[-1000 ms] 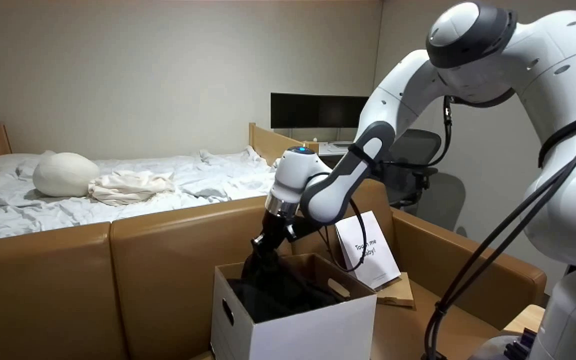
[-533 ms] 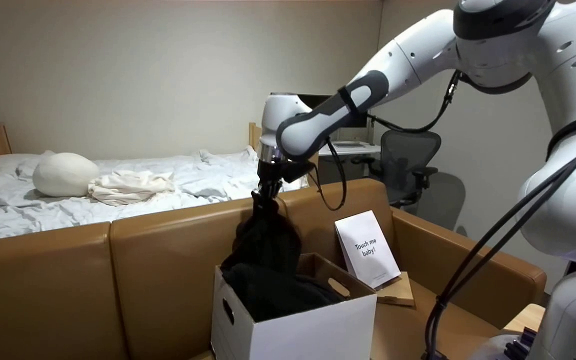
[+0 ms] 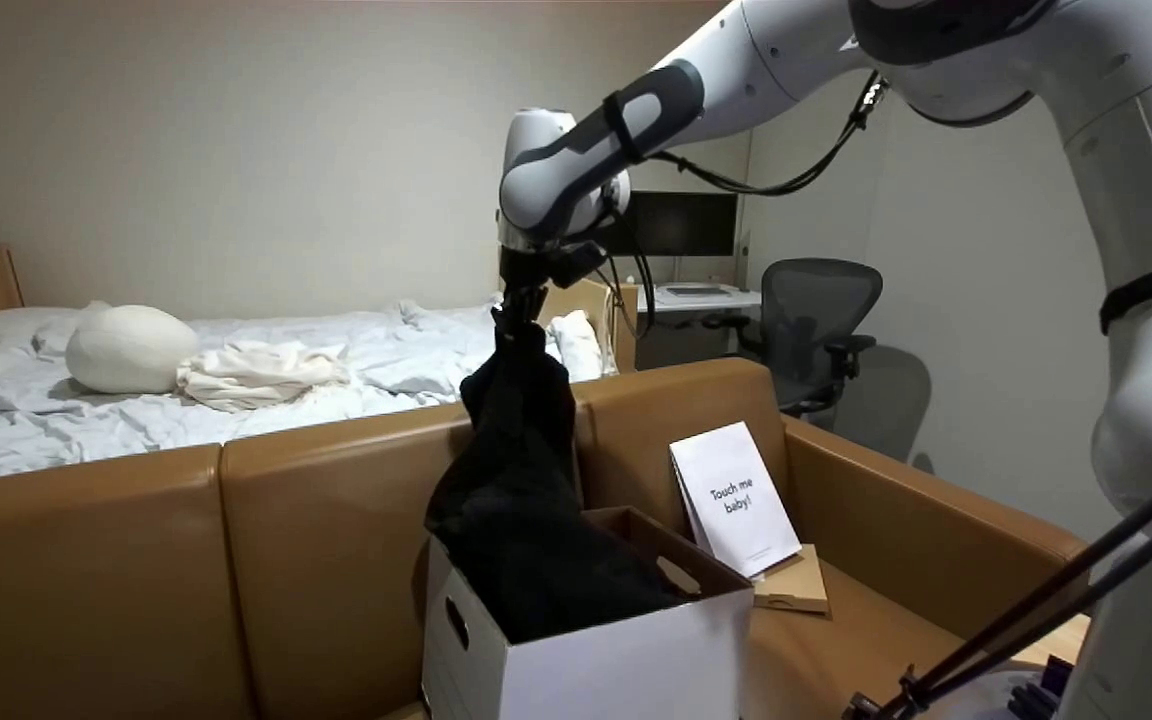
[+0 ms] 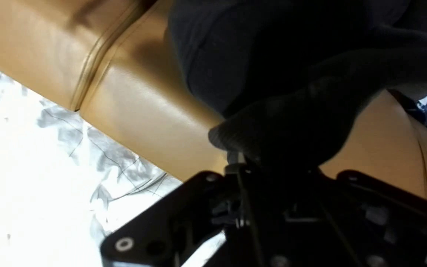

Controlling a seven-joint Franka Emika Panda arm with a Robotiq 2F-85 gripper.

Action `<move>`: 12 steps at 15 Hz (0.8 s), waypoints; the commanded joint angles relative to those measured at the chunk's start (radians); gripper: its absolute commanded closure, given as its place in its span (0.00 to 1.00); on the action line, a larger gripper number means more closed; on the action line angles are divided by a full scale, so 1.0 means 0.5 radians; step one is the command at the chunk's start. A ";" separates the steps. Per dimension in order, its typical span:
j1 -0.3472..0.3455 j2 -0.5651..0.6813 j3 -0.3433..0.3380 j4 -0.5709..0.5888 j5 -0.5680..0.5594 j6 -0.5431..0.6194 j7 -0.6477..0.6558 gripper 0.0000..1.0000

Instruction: Pick up the cloth and two books from the box and put them on the sofa

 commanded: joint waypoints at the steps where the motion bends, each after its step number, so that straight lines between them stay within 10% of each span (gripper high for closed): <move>1: 0.271 -0.027 -0.356 0.201 0.060 -0.121 -0.124 0.96; 11: 0.302 -0.059 -0.705 0.572 0.235 -0.183 -0.102 0.96; 12: 0.395 0.019 -0.756 0.637 0.133 -0.269 -0.045 0.85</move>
